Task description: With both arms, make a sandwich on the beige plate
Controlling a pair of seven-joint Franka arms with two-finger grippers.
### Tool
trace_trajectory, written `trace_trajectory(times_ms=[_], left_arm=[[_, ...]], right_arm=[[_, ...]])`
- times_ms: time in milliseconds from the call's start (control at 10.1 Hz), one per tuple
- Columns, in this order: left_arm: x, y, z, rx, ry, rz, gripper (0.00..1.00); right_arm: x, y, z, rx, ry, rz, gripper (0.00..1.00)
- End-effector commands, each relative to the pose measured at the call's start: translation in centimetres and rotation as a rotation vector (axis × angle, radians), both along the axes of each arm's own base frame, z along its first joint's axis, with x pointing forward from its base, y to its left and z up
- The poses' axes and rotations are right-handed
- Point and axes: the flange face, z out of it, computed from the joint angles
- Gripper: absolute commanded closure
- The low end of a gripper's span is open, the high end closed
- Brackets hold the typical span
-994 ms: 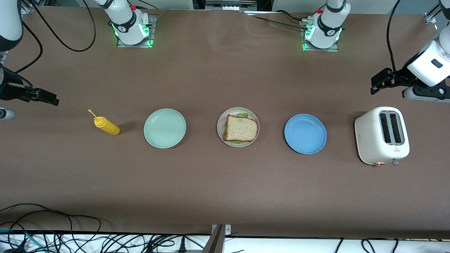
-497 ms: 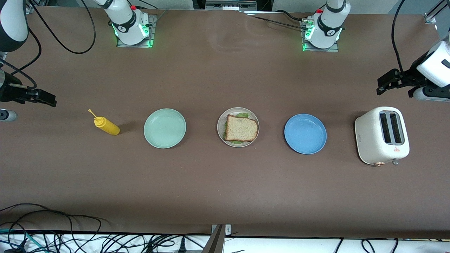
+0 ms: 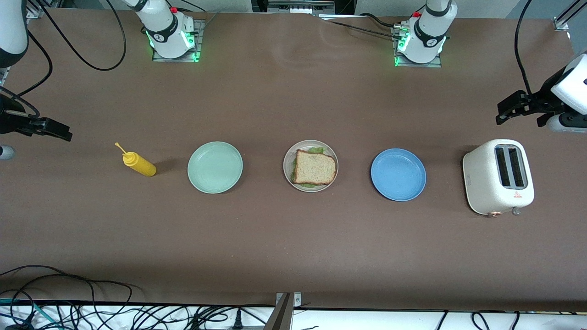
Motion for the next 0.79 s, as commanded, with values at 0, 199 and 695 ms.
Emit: trace_trajectory(times_ms=[0, 199, 695], left_arm=[[-0.41, -0.05, 0.68, -0.022, -0.001, -0.002, 0.00], [-0.36, 0.03, 0.60, -0.022, 0.001, -0.001, 0.00], [-0.42, 0.03, 0.67, -0.022, 0.001, -0.001, 0.00]], right_arm=[[-0.05, 0.03, 0.29, 0.026, 0.001, -0.013, 0.00], [0.04, 0.12, 0.30, 0.026, -0.002, -0.017, 0.00], [0.01, 0.39, 0.32, 0.027, 0.003, -0.005, 0.00]])
